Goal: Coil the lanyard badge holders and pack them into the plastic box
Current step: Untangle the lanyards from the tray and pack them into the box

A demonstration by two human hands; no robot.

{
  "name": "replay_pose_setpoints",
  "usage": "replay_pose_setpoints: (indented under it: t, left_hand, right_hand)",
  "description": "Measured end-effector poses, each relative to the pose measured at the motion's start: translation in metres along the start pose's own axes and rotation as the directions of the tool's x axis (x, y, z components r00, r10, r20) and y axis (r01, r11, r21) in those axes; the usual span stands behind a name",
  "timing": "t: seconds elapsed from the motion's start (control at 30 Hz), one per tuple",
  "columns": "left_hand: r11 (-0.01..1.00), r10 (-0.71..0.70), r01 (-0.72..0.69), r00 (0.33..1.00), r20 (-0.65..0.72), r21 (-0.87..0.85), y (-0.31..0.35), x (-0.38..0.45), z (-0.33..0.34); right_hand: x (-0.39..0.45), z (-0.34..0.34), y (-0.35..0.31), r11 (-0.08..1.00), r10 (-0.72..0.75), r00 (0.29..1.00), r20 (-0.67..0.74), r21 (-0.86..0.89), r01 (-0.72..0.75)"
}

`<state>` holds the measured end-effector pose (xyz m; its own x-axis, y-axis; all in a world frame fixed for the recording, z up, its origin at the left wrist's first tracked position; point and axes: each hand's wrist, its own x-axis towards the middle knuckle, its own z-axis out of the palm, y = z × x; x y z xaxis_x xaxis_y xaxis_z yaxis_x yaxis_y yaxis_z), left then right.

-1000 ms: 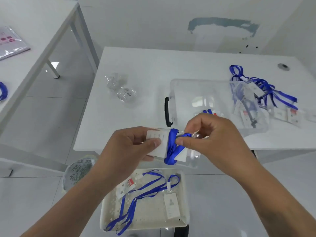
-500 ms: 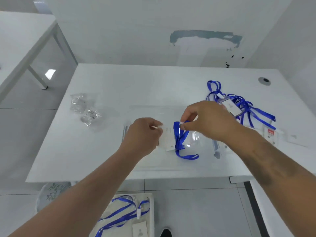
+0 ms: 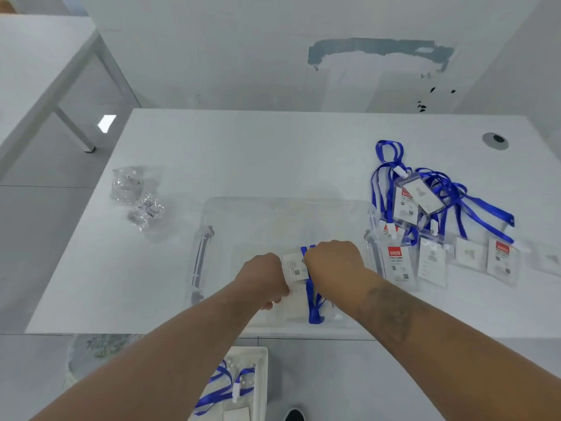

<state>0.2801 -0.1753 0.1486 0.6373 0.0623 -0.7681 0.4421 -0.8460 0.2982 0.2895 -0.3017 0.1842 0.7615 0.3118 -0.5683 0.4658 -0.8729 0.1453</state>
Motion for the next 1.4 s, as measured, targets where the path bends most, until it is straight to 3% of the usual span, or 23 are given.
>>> replay_pose_setpoints:
  t: [0.13, 0.27, 0.37, 0.43, 0.5, 0.6, 0.7, 0.77, 0.83, 0.93, 1.17, 1.3, 1.4]
  left_hand:
    - [0.994, 0.061, -0.058, 0.998, -0.026, 0.095, 0.002, -0.001, 0.000]
    - [0.993, 0.097, -0.095, 0.995, -0.027, 0.070, 0.005, -0.013, -0.010]
    - [0.989, 0.150, -0.148, 0.987, -0.059, 0.028, 0.002, -0.029, -0.024]
    - [0.972, 0.230, -0.235, 0.961, -0.154, -0.020, -0.003, -0.046, -0.036]
    - [0.925, 0.295, -0.348, 0.911, -0.288, -0.154, -0.011, -0.070, -0.048]
    - [0.766, 0.291, -0.478, 0.854, -0.432, -0.430, -0.035, -0.114, -0.059]
    - [0.624, 0.289, -0.574, 0.801, -0.525, -0.531, -0.075, -0.152, -0.061]
    - [0.587, 0.277, -0.605, 0.775, -0.568, -0.538, -0.109, -0.171, -0.058]
    - [0.596, 0.243, -0.589, 0.780, -0.577, -0.545, -0.148, -0.180, -0.051]
    - [0.658, 0.206, -0.517, 0.823, -0.529, -0.548, -0.210, -0.182, -0.030]
    - [0.823, 0.120, -0.315, 0.910, -0.398, -0.473, -0.306, -0.145, 0.035]
    - [0.930, 0.050, -0.162, 0.945, -0.323, -0.329, -0.344, -0.107, 0.076]
    - [0.975, -0.001, -0.058, 0.964, -0.266, -0.214, -0.364, -0.075, 0.101]
  right_hand:
    - [-0.002, 0.002, -0.002, 1.000, 0.012, 1.000, 0.029, -0.003, -0.012]
    - [-0.011, -0.009, -0.001, 0.997, 0.051, 0.998, -0.022, 0.055, -0.050]
    - [-0.023, -0.027, 0.006, 0.987, 0.098, 0.992, -0.073, 0.135, -0.088]
    - [-0.034, -0.039, 0.007, 0.959, 0.132, 0.985, -0.110, 0.265, -0.099]
    - [-0.050, -0.046, 0.002, 0.887, 0.183, 0.960, -0.212, 0.457, -0.068]
    - [-0.076, -0.046, -0.025, 0.700, 0.280, 0.883, -0.377, 0.710, 0.081]
    - [-0.105, -0.038, -0.070, 0.502, 0.351, 0.804, -0.480, 0.821, 0.271]
    - [-0.125, -0.033, -0.104, 0.415, 0.390, 0.762, -0.517, 0.837, 0.356]
    - [-0.140, -0.023, -0.137, 0.363, 0.414, 0.735, -0.537, 0.838, 0.408]
    - [-0.153, 0.003, -0.185, 0.350, 0.385, 0.758, -0.527, 0.843, 0.408]
    - [-0.134, 0.091, -0.254, 0.439, 0.282, 0.913, -0.296, 0.886, 0.151]
    - [-0.107, 0.141, -0.276, 0.511, 0.220, 0.965, -0.141, 0.860, 0.009]
    - [-0.078, 0.166, -0.296, 0.600, 0.151, 0.982, -0.111, 0.800, -0.001]
